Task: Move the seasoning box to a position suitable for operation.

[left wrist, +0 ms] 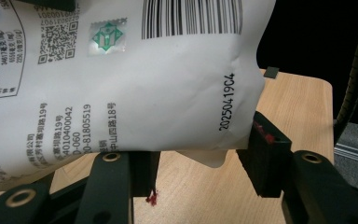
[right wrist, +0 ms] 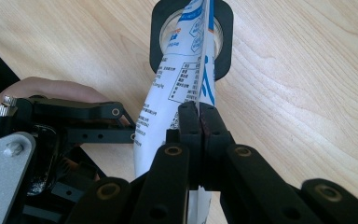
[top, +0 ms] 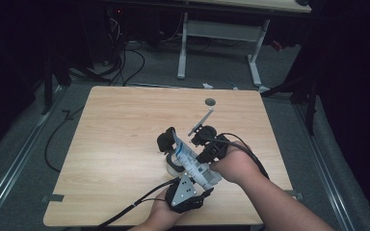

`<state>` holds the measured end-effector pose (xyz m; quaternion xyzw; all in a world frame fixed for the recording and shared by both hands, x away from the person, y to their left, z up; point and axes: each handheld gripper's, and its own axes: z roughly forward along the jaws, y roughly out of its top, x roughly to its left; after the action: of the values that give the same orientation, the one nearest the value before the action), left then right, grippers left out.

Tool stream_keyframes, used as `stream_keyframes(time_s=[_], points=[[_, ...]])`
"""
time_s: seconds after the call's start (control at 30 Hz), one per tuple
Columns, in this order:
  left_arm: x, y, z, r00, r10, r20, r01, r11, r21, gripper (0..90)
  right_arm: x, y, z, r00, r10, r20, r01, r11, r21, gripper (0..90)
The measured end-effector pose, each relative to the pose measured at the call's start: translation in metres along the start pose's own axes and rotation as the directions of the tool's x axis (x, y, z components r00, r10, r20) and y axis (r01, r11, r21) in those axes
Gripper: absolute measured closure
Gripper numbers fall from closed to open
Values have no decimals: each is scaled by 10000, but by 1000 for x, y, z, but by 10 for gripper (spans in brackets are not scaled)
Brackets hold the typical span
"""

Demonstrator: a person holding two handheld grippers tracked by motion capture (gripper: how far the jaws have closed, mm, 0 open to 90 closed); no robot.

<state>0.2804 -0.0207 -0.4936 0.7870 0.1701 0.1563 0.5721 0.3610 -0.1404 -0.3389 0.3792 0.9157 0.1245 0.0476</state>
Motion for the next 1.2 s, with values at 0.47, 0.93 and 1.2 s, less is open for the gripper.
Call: stream_keyframes(time_s=[0.47,0.93,1.2], points=[[1,1,0,10000,-75,-8,75,10000,-56,520,0,2,0,10000,-34,3,34,10000,29,898],[1,1,0,9999,-107,-13,107,9999,-63,520,0,3,1,10000,-76,30,76,10000,41,898],[2,2,0,9999,-141,1,141,9999,-94,520,0,5,0,10000,-30,51,30,10000,50,898]])
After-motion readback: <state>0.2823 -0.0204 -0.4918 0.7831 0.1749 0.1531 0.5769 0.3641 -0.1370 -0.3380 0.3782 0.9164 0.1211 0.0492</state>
